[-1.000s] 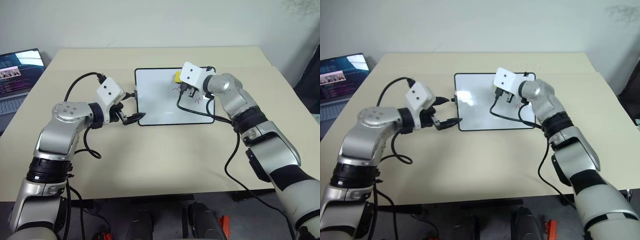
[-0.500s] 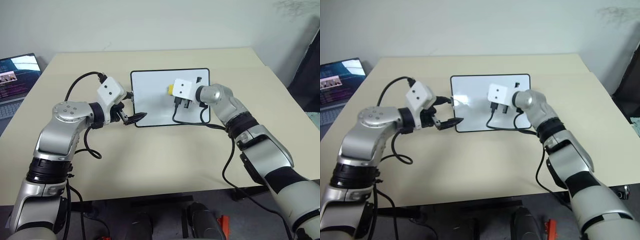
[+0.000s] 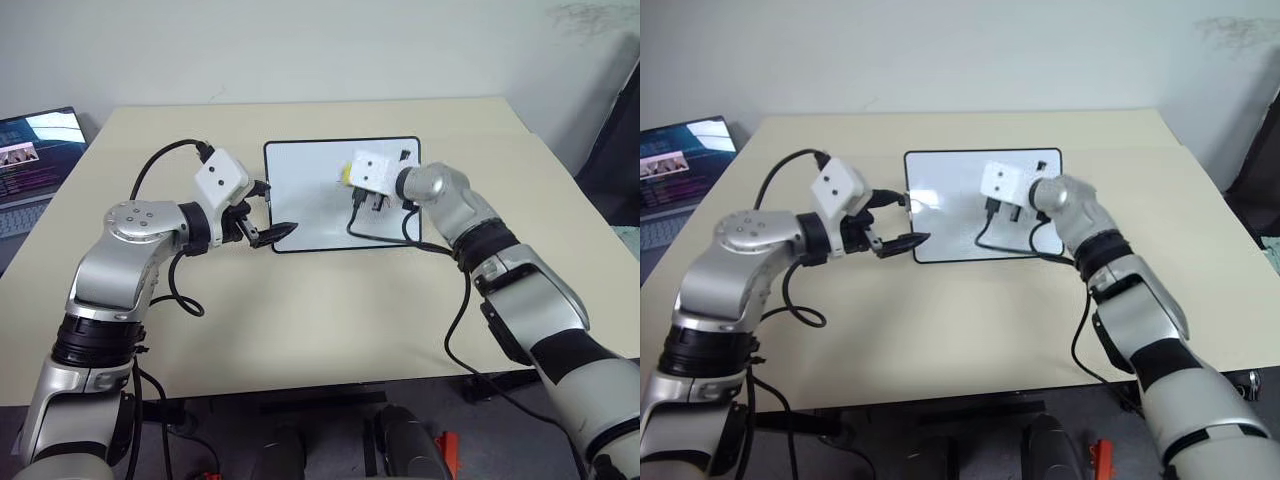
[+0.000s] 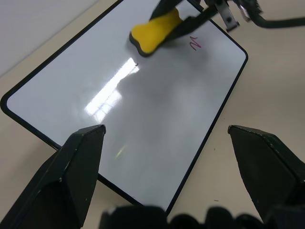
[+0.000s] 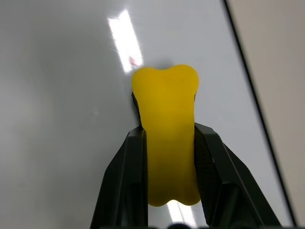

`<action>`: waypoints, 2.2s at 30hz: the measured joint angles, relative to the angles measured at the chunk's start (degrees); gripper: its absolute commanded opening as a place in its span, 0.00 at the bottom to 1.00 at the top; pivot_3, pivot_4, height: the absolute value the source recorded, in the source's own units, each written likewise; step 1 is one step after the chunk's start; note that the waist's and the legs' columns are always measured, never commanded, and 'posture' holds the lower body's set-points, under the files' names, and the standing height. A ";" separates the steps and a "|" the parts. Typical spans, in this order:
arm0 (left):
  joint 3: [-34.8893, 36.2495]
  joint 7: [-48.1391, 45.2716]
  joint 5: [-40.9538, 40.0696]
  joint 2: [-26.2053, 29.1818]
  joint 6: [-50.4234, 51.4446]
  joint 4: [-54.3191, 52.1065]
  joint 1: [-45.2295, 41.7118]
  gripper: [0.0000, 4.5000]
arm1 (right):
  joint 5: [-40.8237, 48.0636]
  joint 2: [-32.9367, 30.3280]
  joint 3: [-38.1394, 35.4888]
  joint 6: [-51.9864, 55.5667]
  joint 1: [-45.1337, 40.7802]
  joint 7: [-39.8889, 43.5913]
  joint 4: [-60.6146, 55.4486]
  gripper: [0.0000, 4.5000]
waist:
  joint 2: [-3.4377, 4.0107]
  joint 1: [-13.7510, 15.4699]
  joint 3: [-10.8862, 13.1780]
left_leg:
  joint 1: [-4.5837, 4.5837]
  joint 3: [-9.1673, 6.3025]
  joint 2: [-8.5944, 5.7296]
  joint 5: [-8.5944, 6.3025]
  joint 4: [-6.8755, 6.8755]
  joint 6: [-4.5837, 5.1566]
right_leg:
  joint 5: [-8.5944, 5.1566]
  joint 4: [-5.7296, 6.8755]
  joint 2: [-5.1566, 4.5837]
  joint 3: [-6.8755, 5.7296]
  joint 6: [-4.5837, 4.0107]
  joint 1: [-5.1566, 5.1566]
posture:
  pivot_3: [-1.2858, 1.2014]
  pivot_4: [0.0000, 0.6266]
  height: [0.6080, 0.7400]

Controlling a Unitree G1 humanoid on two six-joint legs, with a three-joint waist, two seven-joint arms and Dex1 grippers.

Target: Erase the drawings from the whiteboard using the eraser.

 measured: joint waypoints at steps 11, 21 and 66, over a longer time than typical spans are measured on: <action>0.00 -0.01 -0.19 0.00 0.03 -0.11 -0.65 1.00 | -0.06 0.65 -0.29 0.45 -0.94 -1.38 1.20 0.22 | 0.00 -0.02 0.00 | -0.01 0.00 0.01 0.00 -0.02 0.00 | -0.12 -0.04 0.01 0.00 0.20 0.00 | 0.52 0.24 1.00; -0.26 -0.05 1.25 1.14 0.00 -0.10 -0.19 1.00 | -1.09 6.63 1.51 3.43 3.08 1.62 -4.79 0.22 | 0.01 -1.03 0.00 | 0.02 0.00 0.08 0.00 -0.05 0.00 | -0.13 -0.01 0.10 0.04 0.21 -0.03 | 0.52 0.24 1.00; -2.84 -7.65 0.33 4.78 1.41 -0.86 1.35 1.00 | 12.57 -36.15 -11.58 9.34 23.94 31.69 -42.53 0.21 | 0.12 1.34 0.10 | -1.02 0.17 0.15 -0.05 -0.19 0.02 | 0.01 -0.73 0.08 0.02 0.02 -0.72 | 0.52 0.24 1.00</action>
